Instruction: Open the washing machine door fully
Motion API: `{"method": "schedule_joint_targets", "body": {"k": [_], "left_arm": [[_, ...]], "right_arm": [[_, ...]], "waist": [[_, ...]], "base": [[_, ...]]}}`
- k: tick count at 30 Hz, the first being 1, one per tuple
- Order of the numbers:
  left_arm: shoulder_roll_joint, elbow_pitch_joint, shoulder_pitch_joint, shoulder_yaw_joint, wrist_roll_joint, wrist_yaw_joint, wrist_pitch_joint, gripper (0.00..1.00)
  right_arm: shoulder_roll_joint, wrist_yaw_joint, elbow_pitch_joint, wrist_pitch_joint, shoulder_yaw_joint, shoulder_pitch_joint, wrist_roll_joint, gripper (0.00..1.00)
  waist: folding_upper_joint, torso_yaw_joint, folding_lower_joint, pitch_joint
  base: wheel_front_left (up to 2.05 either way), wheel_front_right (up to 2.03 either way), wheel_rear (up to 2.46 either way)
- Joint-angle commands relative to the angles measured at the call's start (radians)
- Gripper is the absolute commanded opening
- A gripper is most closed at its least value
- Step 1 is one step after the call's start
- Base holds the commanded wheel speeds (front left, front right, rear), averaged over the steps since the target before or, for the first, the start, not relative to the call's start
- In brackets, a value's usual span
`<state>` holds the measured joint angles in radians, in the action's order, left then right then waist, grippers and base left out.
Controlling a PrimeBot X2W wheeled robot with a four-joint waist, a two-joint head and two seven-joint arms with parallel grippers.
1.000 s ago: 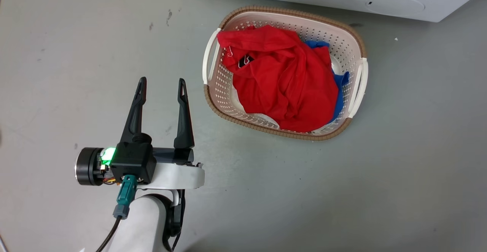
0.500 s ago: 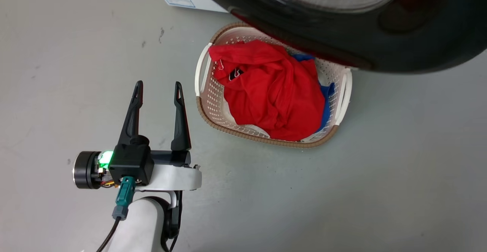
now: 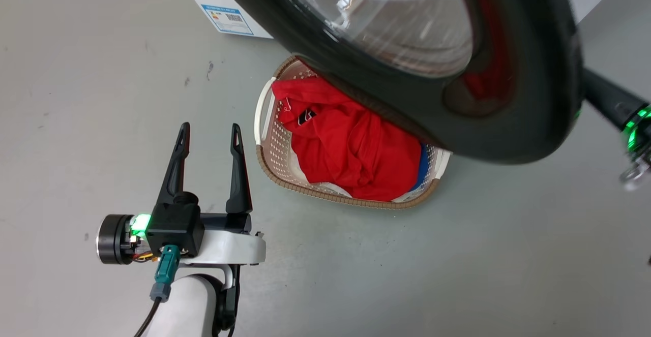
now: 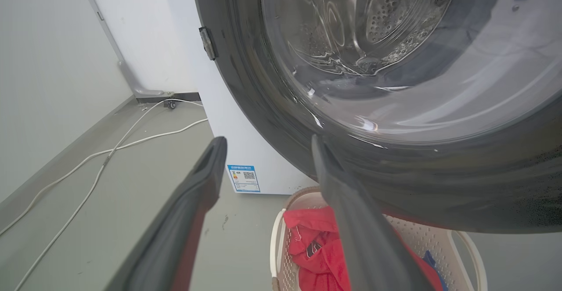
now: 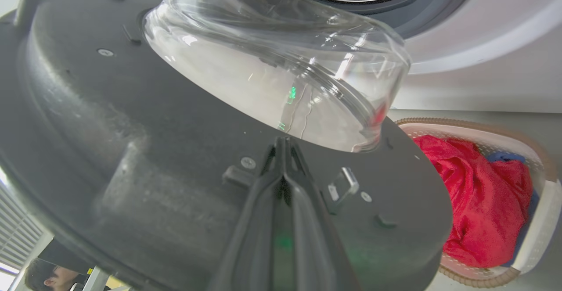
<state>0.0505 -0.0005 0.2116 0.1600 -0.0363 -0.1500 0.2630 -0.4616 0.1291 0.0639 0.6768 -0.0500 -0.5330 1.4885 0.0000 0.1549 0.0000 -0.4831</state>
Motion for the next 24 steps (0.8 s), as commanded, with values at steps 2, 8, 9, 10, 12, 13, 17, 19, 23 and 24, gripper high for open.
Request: {"method": "schedule_joint_targets", "body": {"k": [2, 8, 9, 10, 12, 13, 17, 19, 23, 24], "left_arm": [[0.000, 0.004, -0.014, -0.003, 0.009, 0.002, 0.003, 1.00], [0.000, 0.010, -0.033, -0.012, 0.021, 0.006, 0.003, 1.00], [0.001, 0.011, -0.038, -0.014, 0.023, 0.007, 0.003, 1.00], [0.001, 0.013, -0.043, -0.014, 0.025, 0.008, 0.003, 1.00], [0.001, 0.015, -0.048, -0.015, 0.026, 0.009, 0.003, 1.00], [0.001, 0.015, -0.052, -0.015, 0.025, 0.009, 0.003, 1.00], [0.001, 0.022, -0.070, -0.014, 0.025, 0.012, 0.003, 1.00], [0.001, 0.023, -0.073, -0.012, 0.026, 0.013, 0.003, 1.00], [0.001, 0.027, -0.090, -0.010, 0.029, 0.014, 0.003, 1.00], [0.001, 0.027, -0.093, -0.011, 0.030, 0.014, 0.003, 1.00]], "right_arm": [[0.032, 0.003, 0.042, -0.015, -0.024, 0.055, 0.010, 0.00], [0.078, 0.003, 0.104, -0.034, -0.084, 0.143, 0.010, 0.00], [0.087, 0.003, 0.110, -0.039, -0.095, 0.157, 0.011, 0.00], [0.095, 0.003, 0.116, -0.044, -0.104, 0.170, 0.014, 0.00], [0.109, 0.003, 0.130, -0.050, -0.129, 0.196, 0.015, 0.00], [0.115, 0.003, 0.136, -0.051, -0.142, 0.209, 0.017, 0.00], [0.138, 0.003, 0.155, -0.064, -0.187, 0.257, 0.027, 0.00], [0.145, 0.003, 0.158, -0.067, -0.199, 0.268, 0.025, 0.00], [0.166, 0.003, 0.163, -0.085, -0.255, 0.311, 0.012, 0.00], [0.173, 0.003, 0.161, -0.091, -0.266, 0.320, 0.014, 0.00]], "waist": [[0.0000, -0.005, 0.0000, 0.018], [0.0000, -0.010, 0.0000, 0.056], [0.0000, -0.010, 0.0000, 0.064], [0.0000, -0.009, 0.0000, 0.072], [0.0000, -0.008, 0.0000, 0.087], [0.0000, -0.008, 0.0000, 0.095], [0.0000, -0.007, 0.0000, 0.128], [0.0000, -0.006, 0.0000, 0.136], [0.0000, -0.001, 0.0000, 0.164], [0.0000, -0.001, 0.0000, 0.169]], "base": [[0.00, 0.00, 0.00], [0.00, 0.00, 0.00], [0.00, 0.00, 0.00], [0.00, 0.00, 0.00], [0.00, 0.00, 0.00], [0.00, 0.00, 0.00], [0.00, 0.00, 0.00], [0.00, 0.00, 0.00], [0.00, 0.00, 0.00], [0.00, 0.00, 0.00]]}}
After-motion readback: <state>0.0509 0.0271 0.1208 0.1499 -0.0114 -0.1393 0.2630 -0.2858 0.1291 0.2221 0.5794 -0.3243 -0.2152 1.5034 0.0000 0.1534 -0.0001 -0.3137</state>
